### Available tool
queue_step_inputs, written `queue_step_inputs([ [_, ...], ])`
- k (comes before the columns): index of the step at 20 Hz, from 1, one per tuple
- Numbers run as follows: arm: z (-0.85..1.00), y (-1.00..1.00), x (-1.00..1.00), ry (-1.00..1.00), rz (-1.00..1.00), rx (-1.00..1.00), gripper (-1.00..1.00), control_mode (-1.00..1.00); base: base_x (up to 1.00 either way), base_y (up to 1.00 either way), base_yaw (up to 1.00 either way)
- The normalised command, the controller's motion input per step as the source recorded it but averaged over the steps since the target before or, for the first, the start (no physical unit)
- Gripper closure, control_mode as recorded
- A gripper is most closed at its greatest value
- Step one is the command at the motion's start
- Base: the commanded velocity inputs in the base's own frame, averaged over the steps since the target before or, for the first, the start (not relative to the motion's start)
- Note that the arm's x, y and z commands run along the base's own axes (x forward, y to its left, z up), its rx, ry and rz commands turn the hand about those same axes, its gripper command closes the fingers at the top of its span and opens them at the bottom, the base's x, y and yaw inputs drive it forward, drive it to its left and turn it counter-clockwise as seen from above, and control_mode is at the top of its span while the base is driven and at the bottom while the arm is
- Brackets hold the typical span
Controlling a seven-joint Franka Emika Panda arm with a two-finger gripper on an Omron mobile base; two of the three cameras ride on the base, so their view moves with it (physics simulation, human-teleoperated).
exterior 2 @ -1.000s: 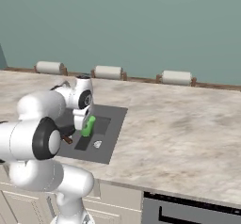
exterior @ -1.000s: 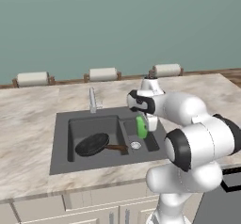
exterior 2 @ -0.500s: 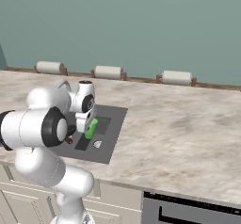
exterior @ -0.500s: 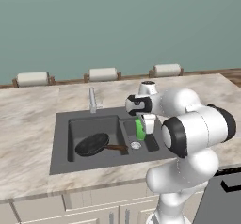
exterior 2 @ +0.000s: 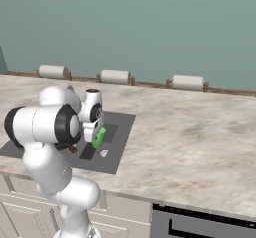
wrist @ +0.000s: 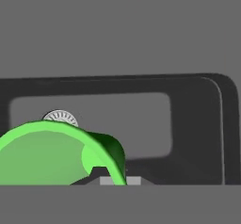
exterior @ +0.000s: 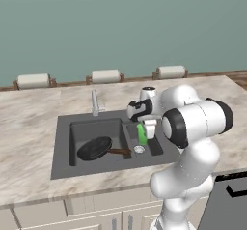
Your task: Place the pan in the left basin and the cup in the right basin of the sink.
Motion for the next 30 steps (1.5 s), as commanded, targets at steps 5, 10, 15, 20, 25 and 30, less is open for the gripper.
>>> queue_step_inputs([
  [5, -0.21, 0.00, 0.24, 0.00, 0.00, -0.01, 1.00, -1.00, 0.00, 0.00, 0.00],
  [10, -0.18, 0.00, 0.26, 0.00, 0.00, 0.00, 1.00, -1.00, 0.00, 0.00, 0.00],
  [15, -0.21, 0.00, 0.26, 0.00, 0.00, -0.01, 1.00, -1.00, 0.00, 0.00, 0.00],
  [20, -0.22, 0.00, 0.18, 0.00, 0.00, -0.02, 1.00, -1.00, 0.00, 0.00, 0.00],
  [25, -0.20, 0.00, 0.11, 0.00, 0.00, -0.01, 1.00, -1.00, 0.00, 0.00, 0.00],
  [30, -0.22, 0.00, 0.09, 0.00, 0.00, -0.01, 1.00, -1.00, 0.00, 0.00, 0.00],
])
